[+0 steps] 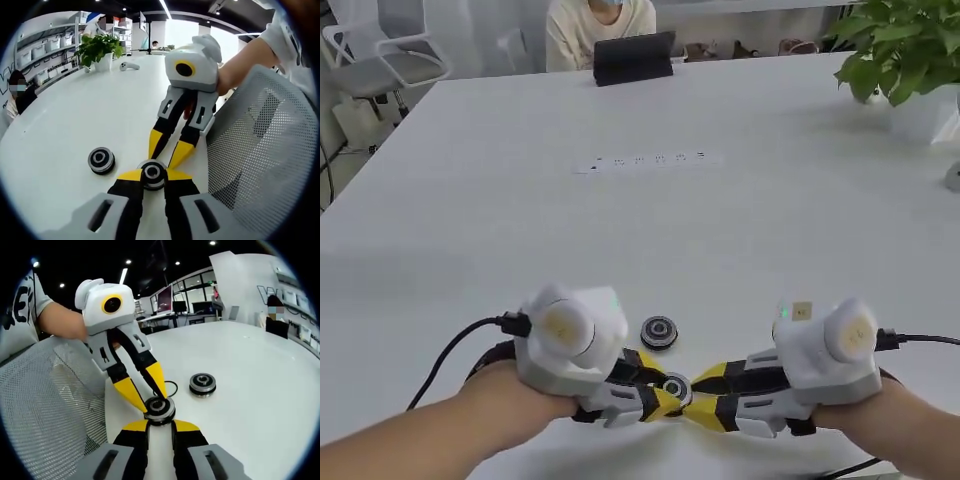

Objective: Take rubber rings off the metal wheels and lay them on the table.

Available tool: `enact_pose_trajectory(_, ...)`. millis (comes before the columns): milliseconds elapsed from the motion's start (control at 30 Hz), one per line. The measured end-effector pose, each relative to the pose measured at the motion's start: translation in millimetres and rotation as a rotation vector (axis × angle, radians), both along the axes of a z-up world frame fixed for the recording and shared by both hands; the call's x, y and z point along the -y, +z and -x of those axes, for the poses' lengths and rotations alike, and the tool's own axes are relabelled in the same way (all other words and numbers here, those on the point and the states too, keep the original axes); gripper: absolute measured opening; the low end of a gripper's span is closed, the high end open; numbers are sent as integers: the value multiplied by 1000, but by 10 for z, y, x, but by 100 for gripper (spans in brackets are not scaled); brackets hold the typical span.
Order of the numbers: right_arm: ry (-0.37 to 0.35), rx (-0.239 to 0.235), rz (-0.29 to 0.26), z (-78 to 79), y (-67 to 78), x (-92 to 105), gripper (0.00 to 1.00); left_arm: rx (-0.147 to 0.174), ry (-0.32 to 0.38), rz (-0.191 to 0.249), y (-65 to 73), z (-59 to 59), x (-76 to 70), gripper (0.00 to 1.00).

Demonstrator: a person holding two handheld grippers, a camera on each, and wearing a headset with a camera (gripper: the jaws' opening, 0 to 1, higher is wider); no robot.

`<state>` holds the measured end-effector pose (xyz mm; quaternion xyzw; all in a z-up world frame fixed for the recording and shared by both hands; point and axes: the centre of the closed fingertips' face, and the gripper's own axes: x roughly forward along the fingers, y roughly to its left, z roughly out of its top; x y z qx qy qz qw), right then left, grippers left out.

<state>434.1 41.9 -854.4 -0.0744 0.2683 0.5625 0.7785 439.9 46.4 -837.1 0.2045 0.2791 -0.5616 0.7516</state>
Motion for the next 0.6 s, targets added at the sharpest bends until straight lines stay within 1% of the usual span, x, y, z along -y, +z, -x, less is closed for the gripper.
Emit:
enact_pose_trajectory(33, -1, 1, 0, 2, 2, 2, 14, 11, -1, -5, -1, -5, -4, 9)
enact_pose_trajectory(67, -4, -2, -1, 5, 2, 4, 14, 15, -6, -5, -3, -3, -1, 9)
enact_pose_trajectory(433, -19, -11, -1, 6, -1, 17, 10, 30, 9, 1, -6, -21, 1, 7)
enact_pose_trajectory(500, -19, -7, 5, 5, -8, 27, 7, 40, 7, 1, -13, -15, -4, 7)
enact_pose_trajectory(600, -26, -14, 4, 8, -15, 32, 5, 37, 15, 6, -12, -22, -6, 7)
